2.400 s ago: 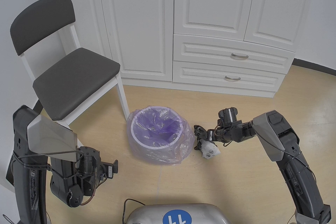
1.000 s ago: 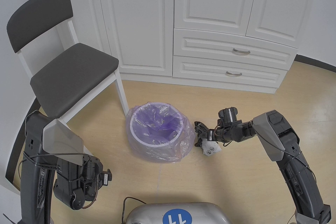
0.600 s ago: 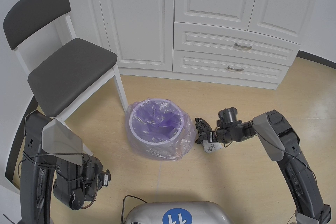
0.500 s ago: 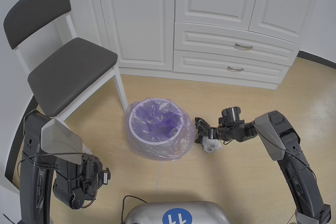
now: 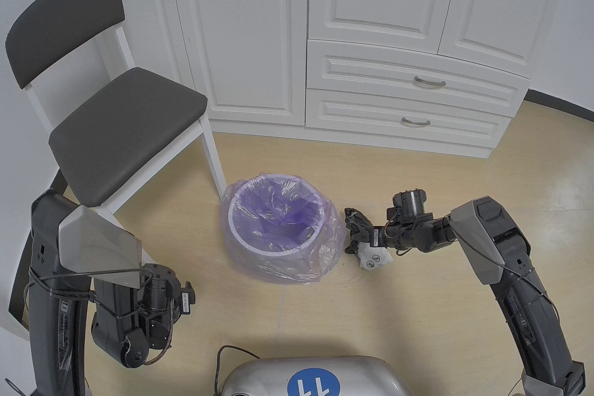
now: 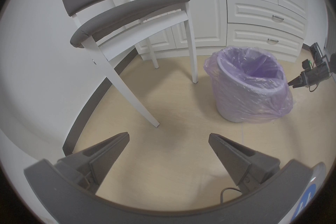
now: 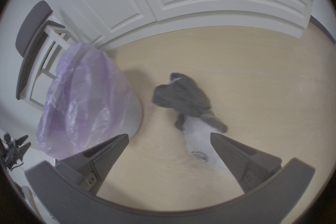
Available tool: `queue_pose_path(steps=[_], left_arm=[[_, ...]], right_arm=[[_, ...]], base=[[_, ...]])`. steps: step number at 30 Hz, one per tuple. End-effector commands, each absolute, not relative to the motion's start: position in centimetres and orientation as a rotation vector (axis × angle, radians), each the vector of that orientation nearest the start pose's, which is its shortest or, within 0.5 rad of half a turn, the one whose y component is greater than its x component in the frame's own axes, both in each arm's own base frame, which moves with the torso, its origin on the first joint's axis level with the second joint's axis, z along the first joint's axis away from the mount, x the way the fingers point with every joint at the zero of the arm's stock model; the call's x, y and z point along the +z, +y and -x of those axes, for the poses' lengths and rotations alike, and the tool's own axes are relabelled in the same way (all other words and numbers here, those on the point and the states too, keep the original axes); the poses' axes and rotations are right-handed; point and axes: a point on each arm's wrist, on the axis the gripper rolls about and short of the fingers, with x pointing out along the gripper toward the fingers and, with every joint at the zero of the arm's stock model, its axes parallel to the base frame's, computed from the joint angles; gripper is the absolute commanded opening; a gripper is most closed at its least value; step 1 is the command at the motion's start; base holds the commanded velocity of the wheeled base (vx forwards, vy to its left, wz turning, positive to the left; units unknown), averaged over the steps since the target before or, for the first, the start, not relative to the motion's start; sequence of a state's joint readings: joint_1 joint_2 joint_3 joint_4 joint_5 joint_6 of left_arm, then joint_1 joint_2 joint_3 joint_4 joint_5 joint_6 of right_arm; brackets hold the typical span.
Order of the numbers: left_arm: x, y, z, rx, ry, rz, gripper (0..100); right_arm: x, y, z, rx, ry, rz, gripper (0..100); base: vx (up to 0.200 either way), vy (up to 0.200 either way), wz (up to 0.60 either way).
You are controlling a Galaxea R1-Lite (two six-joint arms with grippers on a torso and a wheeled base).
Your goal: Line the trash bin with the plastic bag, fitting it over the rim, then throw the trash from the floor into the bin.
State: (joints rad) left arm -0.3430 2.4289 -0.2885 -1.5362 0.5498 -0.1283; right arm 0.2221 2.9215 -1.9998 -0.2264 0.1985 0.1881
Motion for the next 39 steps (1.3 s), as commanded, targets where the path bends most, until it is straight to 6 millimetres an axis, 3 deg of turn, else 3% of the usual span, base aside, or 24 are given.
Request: queue_pose_path(steps=[1,6,16,17,24,27,34,39], left_arm=[[-4.0,-8.4,-26.6,0.237,0.503,-0.125,100],[-1.0,-9.1,-25.8,0.211,0.424,-0.044,100],[3.3,-9.5,-23.5,0.155,0.326,-0.008,100],[3.6,-9.5,-23.2,0.148,0.319,-0.006,100],[4.0,-9.4,-22.7,0.137,0.316,0.005,100],[4.1,-9.4,-22.6,0.137,0.313,0.008,100],[5.3,-9.2,-22.3,0.132,0.273,0.032,100],[4.4,-8.8,-22.2,0.16,0.313,-0.009,100]], right_arm=[[-9.6,12.3,-52.2,0.334,0.74,-0.157,100],[-12.1,11.3,-51.9,0.268,0.755,0.024,100],[-12.5,12.0,-51.6,0.323,0.781,0.019,100],[-12.4,12.0,-51.6,0.33,0.781,0.016,0],[-12.0,12.0,-51.7,0.328,0.763,0.015,0],[-8.8,12.0,-52.3,0.327,0.714,0.001,0],[-4.6,11.3,-49.8,0.337,0.752,0.02,0],[0.6,9.4,-48.3,0.31,0.718,0.004,0]], base=[[0.0,0.0,0.0],[0.0,0.0,0.0],[0.0,0.0,0.0],[0.0,0.0,0.0],[0.0,0.0,0.0],[0.0,0.0,0.0],[0.0,0.0,0.0],[0.0,0.0,0.0]])
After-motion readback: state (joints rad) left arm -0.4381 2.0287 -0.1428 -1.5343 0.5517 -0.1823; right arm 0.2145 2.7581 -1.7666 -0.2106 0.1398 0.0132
